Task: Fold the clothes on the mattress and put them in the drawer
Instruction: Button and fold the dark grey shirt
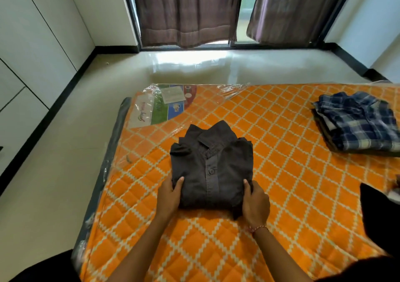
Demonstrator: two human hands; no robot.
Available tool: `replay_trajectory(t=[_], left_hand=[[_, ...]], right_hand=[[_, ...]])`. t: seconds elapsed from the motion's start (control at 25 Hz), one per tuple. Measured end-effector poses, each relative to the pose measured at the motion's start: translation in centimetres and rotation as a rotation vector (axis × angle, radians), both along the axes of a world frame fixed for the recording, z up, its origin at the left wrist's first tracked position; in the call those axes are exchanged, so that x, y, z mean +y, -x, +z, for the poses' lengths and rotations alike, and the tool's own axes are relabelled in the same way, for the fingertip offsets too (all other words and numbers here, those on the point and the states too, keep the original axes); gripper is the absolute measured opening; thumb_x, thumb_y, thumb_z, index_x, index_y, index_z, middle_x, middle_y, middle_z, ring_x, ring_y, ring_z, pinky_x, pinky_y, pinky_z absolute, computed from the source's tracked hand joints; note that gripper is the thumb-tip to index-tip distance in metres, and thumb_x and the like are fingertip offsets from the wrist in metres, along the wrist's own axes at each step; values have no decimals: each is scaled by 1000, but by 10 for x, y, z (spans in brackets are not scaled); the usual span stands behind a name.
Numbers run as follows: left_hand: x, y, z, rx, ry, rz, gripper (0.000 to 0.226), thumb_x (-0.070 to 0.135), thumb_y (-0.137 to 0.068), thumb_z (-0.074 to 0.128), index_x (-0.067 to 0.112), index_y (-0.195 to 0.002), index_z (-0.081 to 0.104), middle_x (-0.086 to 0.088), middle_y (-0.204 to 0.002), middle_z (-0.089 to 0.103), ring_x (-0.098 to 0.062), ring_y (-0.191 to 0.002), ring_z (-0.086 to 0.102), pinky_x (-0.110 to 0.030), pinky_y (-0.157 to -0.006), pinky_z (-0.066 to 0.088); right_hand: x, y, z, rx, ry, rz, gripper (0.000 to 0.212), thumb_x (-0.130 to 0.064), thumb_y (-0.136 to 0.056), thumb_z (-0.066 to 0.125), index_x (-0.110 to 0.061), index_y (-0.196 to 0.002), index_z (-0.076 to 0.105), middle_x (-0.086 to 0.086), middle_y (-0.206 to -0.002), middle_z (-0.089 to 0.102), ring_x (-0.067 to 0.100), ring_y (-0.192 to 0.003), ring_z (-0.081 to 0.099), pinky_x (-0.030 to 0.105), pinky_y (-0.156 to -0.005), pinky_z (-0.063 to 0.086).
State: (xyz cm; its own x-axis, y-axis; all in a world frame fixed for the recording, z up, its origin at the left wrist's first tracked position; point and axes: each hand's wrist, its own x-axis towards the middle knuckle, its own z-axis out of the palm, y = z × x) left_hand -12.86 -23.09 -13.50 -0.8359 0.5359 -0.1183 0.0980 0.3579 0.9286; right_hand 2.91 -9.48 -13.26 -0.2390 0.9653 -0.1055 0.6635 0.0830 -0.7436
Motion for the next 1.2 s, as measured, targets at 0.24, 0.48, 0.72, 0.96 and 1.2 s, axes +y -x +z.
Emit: replay_trajectory(t=[0.24,0.48,0.72,0.96,1.2], left_hand=[[-38,-43,1,-371,109,-59,14,29,-90,63,16,-92,67,-6,-98,71,-19,-89,68,-35,-76,56],[15,-14,24,21,61,136,22,21,-97,53,1,-94,61,-11,-85,61,-26,-77,57,-34,-65,40],[37,8,4,55,280,161,33,25,-101,43,3,-80,55,-10,-70,54,-35,-76,56,-34,-53,24],[24,16,6,-146,462,200,56,52,-93,48,4,-123,47,-15,-115,54,-36,-105,55,-44,-85,45],[17,6,11,-382,403,45,47,38,-101,40,-6,-107,56,-26,-110,57,-37,-101,57,-50,-91,46]], right_hand=[[-25,-64,-5,-90,145,-28,31,-38,-97,48,-12,-104,63,16,-97,68,32,-79,59,36,-62,45],[-19,-11,22,-208,-431,509,70,-64,-90,35,-31,-150,22,7,-160,6,28,-148,5,52,-115,7],[-9,15,-12,-543,-245,684,82,-81,-78,13,-43,-142,-20,-6,-148,-37,18,-136,-37,62,-106,-20],[19,-23,4,-214,-240,153,61,-50,-96,40,-20,-148,28,12,-150,34,32,-137,33,54,-105,29],[20,-45,8,-98,394,78,50,-52,-92,50,-5,-105,61,13,-104,64,32,-92,61,39,-73,49]])
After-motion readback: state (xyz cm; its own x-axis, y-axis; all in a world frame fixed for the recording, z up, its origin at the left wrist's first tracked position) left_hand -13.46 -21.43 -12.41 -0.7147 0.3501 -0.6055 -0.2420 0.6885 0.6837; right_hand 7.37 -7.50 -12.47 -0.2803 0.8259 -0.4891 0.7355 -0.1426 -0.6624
